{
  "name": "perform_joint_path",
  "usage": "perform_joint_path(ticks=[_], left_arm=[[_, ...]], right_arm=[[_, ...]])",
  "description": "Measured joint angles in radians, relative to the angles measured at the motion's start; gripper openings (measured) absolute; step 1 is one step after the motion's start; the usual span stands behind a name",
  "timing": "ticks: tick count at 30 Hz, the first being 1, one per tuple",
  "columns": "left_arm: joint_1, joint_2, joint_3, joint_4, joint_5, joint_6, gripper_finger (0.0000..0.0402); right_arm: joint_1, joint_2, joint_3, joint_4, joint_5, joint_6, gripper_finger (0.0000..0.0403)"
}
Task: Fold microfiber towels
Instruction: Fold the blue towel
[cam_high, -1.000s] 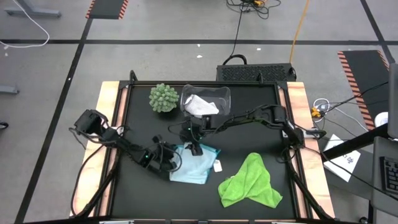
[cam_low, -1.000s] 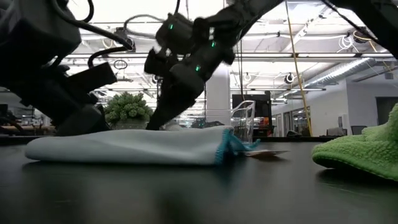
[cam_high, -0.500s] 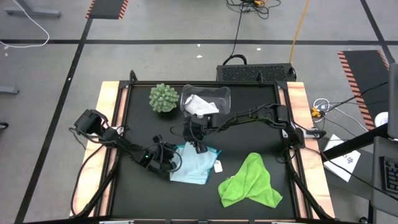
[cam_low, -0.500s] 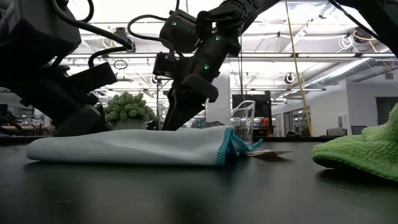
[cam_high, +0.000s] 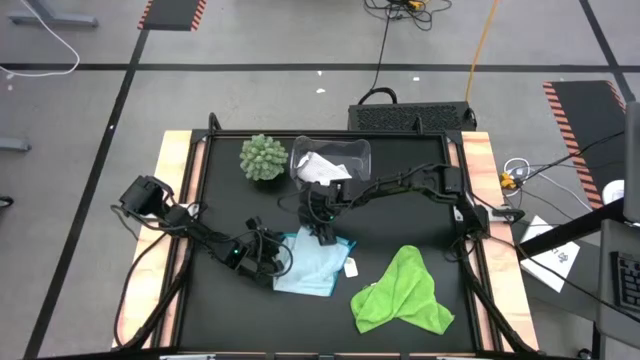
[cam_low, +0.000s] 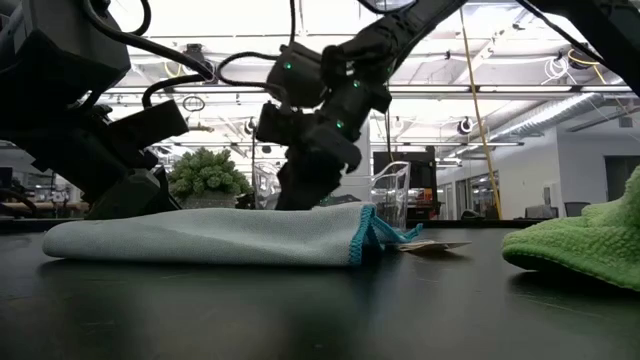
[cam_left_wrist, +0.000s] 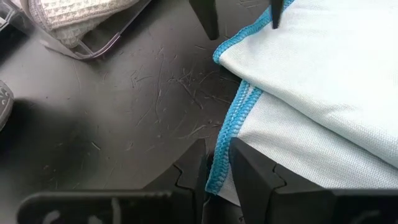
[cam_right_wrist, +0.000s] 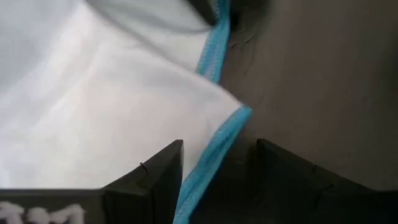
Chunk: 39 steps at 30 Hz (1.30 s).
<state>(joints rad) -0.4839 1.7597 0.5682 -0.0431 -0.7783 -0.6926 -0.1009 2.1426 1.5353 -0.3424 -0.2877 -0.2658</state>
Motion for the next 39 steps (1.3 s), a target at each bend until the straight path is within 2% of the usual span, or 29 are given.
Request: perform_joint_path(ticks=[8,16,20,23,28,34,39], left_arm=[[0.0,0.0,-0.002,0.011,0.0,0.01,0.0081],[0.0,0.0,-0.002,0.012,0.0,0.013,0.0081],[0.0,0.0,-0.002,0.012,0.0,0.013,0.0081],[0.0,0.0,-0.002,0.012,0.0,0.014,0.0081],[0.0,0.0,-0.002,0.012,0.0,0.014,0.0081],[0.0,0.0,-0.002,0.006,-0.002,0.007,0.0081],[-0.001,0.0,0.0,-0.026,-0.008,-0.032,0.0081]], right_arm=[[-0.007,0.005,-0.068,0.159,-0.001,0.018,0.019],[0.006,0.005,-0.069,0.203,-0.011,0.024,0.0141],[0.004,0.005,-0.069,0.193,-0.052,0.014,0.0124],[0.004,0.005,-0.071,0.195,-0.058,-0.002,0.0094],[0.005,0.005,-0.071,0.204,-0.084,-0.034,0.0011],[0.006,0.005,-0.028,0.2,-0.09,-0.036,0.0002],[0.021,0.005,0.032,0.191,-0.17,-0.034,0.0001]])
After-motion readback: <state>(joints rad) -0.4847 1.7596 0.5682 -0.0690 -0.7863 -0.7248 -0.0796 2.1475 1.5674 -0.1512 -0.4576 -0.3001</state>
